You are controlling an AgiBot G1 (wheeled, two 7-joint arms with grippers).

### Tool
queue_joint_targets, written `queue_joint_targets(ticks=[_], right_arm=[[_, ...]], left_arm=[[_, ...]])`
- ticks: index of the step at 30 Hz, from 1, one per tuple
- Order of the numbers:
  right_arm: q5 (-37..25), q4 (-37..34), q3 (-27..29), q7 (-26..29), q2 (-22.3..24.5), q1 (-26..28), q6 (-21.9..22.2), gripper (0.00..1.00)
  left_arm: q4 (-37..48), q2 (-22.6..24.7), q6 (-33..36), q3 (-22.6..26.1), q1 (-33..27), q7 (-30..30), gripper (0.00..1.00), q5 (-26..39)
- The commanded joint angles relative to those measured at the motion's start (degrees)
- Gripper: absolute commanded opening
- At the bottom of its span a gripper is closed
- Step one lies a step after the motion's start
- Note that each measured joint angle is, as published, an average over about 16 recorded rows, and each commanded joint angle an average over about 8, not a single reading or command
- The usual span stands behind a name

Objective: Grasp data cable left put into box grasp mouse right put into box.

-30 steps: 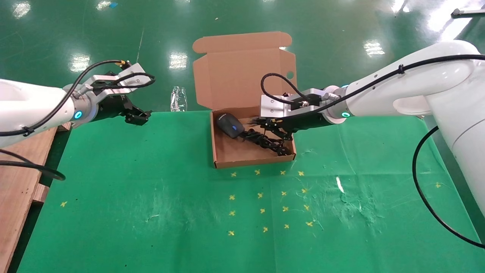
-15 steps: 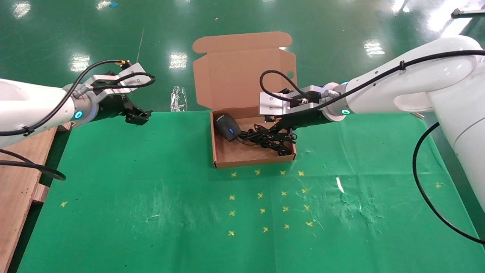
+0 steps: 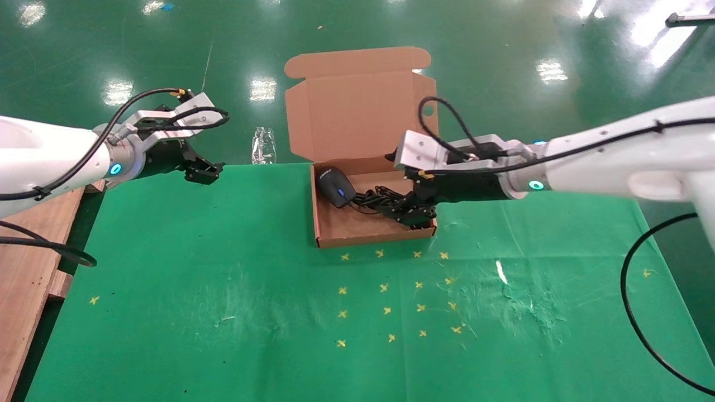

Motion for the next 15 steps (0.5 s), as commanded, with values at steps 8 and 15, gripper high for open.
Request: queue_joint_targets(ticks=[8, 15], right_arm=[[9.12, 7.92, 3.78, 3.91, 6.38, -5.73, -3.87, 1.00], [16.12, 14.00, 6.69, 6.90, 11.28, -10.13, -6.85, 1.00]], left_arm=[[0.00, 0.00, 0.00, 0.00, 0.00, 0.00, 1.00, 0.00], [0.00, 0.00, 0.00, 0.00, 0.00, 0.00, 1.00, 0.00]])
